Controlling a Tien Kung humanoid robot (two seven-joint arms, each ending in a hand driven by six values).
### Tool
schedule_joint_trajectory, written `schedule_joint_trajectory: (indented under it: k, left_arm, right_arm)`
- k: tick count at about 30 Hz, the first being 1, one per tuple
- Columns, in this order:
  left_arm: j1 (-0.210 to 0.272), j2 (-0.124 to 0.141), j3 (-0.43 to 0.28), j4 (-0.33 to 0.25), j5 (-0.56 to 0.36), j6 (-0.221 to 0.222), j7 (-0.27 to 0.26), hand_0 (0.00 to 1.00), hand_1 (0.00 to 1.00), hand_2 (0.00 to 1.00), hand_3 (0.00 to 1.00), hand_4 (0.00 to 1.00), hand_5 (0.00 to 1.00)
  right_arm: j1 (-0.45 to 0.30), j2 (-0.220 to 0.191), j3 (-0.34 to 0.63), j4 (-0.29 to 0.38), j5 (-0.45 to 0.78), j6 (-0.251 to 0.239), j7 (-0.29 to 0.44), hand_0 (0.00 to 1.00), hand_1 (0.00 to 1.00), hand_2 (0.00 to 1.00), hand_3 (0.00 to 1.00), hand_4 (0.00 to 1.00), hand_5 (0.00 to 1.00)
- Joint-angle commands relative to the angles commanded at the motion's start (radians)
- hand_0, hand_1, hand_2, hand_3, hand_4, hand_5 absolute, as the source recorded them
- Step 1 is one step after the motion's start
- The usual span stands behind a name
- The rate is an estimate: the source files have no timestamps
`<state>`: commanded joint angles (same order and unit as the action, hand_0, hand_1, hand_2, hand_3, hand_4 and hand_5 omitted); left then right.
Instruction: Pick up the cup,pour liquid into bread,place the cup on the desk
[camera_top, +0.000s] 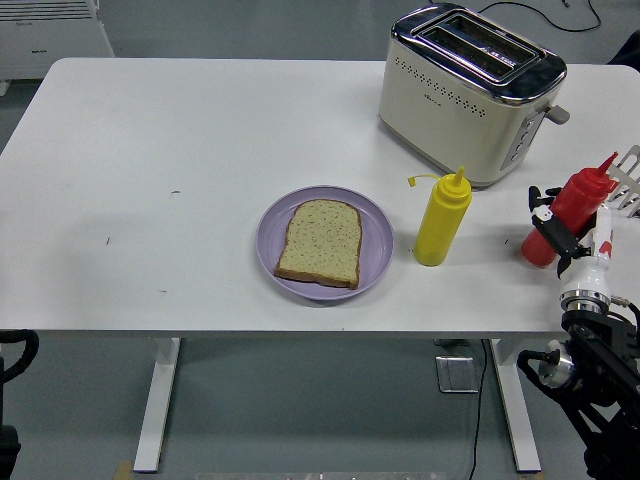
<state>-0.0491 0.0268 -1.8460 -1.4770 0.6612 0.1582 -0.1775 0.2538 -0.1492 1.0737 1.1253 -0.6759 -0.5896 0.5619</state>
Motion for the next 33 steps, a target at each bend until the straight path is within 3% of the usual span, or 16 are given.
schedule_joint_trajectory:
  k: [1,2,13,22,31,33]
  left_arm:
    - [0.000,0.000,0.000,0.000,0.000,0.000,0.000,0.721,0.735,0.729,0.666,0.640,0.998]
    - [0.000,0.000,0.001,0.000,0.000,0.000,0.000,0.721,0.735,0.729,0.666,0.639,0.998]
    - [0.001,0.001,0.002,-0.002,0.001,0.000,0.000,0.721,0.735,0.729,0.666,0.640,0.998]
    - [0.001,0.001,-0.002,-0.002,0.000,0.000,0.000,0.721,0.735,0.729,0.666,0.640,0.998]
    - [0.000,0.000,-0.006,-0.001,0.000,0.000,0.000,0.721,0.735,0.729,0.666,0.638,0.998]
    - [-0.001,-0.001,-0.008,-0.001,0.000,0.000,0.000,0.721,0.735,0.729,0.665,0.639,0.998]
  right_arm:
    - [0.000,-0.001,0.003,0.009,0.008,-0.004,0.007,0.137,0.151,0.261,0.311,0.744,0.046]
    - [0.000,-0.002,0.005,0.012,0.010,-0.006,0.010,0.050,0.091,0.222,0.300,0.740,0.045]
    - [-0.002,-0.039,0.039,0.148,-0.072,-0.030,-0.012,0.022,0.065,0.213,0.303,0.754,0.065]
    - [0.051,-0.127,0.049,0.240,-0.414,-0.056,-0.218,0.013,0.069,0.224,0.322,0.711,0.026]
    - [0.130,-0.171,0.024,0.312,-0.783,-0.056,-0.400,0.015,0.072,0.226,0.325,0.700,0.017]
    - [0.163,-0.182,-0.001,0.322,-0.874,-0.056,-0.455,0.022,0.081,0.229,0.331,0.656,0.018]
